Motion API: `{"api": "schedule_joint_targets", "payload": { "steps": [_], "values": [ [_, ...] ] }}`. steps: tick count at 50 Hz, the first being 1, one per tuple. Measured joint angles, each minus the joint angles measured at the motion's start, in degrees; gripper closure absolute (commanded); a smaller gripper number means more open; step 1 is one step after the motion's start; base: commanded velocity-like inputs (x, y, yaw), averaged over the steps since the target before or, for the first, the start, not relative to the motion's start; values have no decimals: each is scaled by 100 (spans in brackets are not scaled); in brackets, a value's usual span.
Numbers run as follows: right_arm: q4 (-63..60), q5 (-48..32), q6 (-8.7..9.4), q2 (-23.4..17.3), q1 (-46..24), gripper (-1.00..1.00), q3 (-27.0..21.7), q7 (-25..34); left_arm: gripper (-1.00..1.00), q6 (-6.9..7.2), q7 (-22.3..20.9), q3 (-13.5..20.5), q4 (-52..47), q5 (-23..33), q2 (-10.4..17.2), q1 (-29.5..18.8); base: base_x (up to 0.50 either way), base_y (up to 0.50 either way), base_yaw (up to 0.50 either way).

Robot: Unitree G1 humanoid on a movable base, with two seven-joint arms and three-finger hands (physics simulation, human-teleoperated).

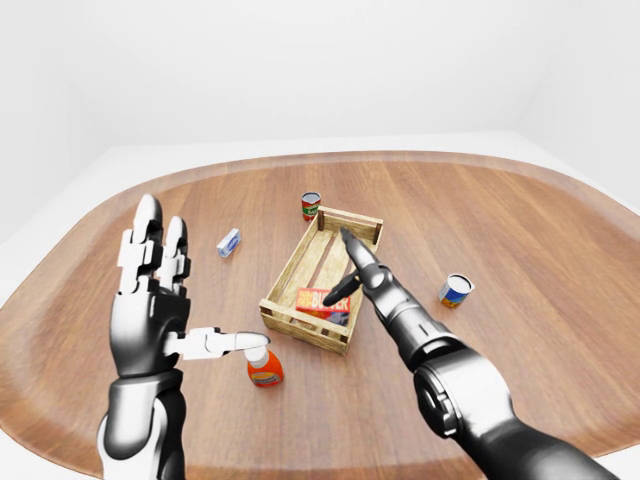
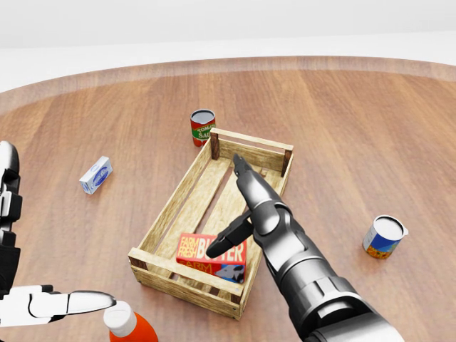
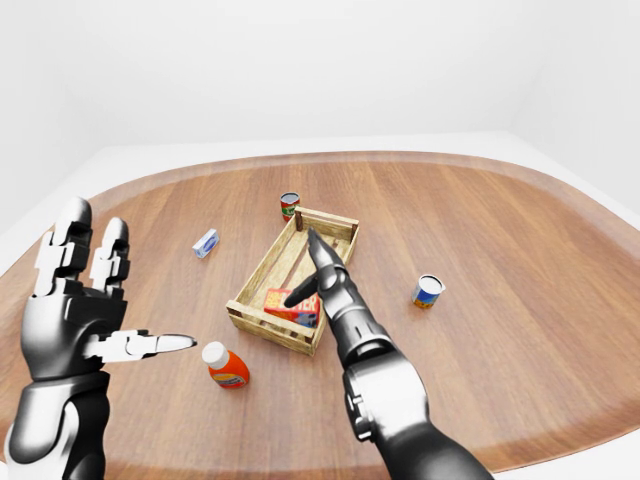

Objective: Pick up the butter and put it in the tray.

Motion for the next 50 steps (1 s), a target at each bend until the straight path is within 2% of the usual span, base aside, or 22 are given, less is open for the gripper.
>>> {"api": "schedule_joint_targets", "payload": {
  "steps": [18,25,33,43,50],
  "values": [
    [-110,46,0,65,-200,-100,98,8,-100,0,4,-1,7,10,-3,0,0,0,0],
    [-486,318,0,152,-303,-100,199,306,-100,0,2,0,3,10,-2,4,0,0,0],
    [-2310,526,0,123,220,-100,501,899,-100,0,1,-24,-12,28,-14,34,0,0,0],
    [-5154,517,0,57,1304,-100,786,1633,-100,0,7,-63,12,60,-22,49,0,0,0],
    [-7006,465,0,62,2128,-100,960,1912,-100,0,-1,-60,-9,57,-23,63,0,0,0]
  ]
}}
